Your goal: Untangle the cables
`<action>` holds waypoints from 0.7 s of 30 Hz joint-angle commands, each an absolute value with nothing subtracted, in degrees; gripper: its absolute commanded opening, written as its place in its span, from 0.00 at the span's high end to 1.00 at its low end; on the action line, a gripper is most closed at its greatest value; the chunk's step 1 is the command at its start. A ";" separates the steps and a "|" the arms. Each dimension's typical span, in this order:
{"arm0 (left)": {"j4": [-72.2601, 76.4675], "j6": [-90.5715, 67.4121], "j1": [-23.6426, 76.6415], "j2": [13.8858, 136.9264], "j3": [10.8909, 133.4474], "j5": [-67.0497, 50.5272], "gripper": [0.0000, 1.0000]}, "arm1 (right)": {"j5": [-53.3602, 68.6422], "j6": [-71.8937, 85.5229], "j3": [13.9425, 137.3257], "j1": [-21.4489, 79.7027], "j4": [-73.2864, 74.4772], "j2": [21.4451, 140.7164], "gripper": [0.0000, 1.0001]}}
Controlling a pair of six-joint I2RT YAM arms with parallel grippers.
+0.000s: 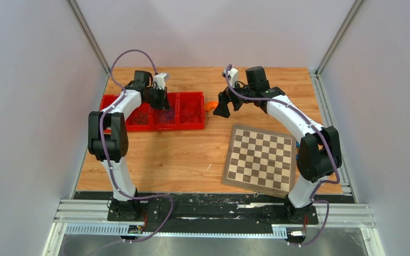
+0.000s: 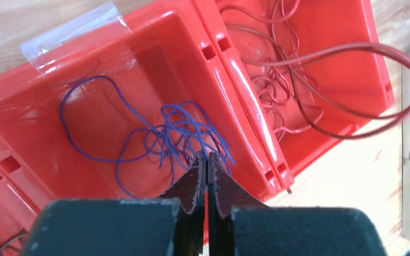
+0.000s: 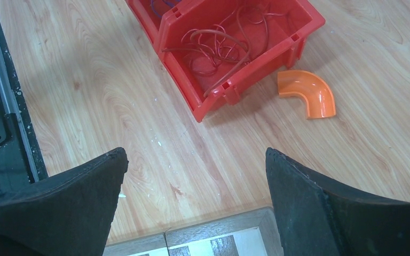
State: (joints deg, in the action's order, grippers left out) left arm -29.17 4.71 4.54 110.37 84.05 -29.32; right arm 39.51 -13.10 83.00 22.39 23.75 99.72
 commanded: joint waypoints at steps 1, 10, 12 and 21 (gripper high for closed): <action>-17.27 -1.96 4.84 110.53 81.87 -29.17 1.00 | 39.99 -13.05 83.61 21.86 22.86 98.20 0.00; -17.81 -3.99 4.96 113.09 84.59 -24.01 1.00 | 39.90 -13.44 81.80 21.20 22.88 96.95 0.00; -18.48 -4.20 5.09 113.11 84.14 -23.27 1.00 | 39.89 -13.45 81.82 21.11 22.86 96.99 0.00; -15.74 -8.52 5.40 111.63 78.59 -28.03 0.86 | 40.04 -13.45 82.07 20.97 22.96 96.88 0.00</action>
State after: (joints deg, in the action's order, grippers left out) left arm -17.85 -6.15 5.04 112.73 79.35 -25.61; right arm 39.48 -13.15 81.56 21.19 23.75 99.61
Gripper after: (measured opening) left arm 0.087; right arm 0.997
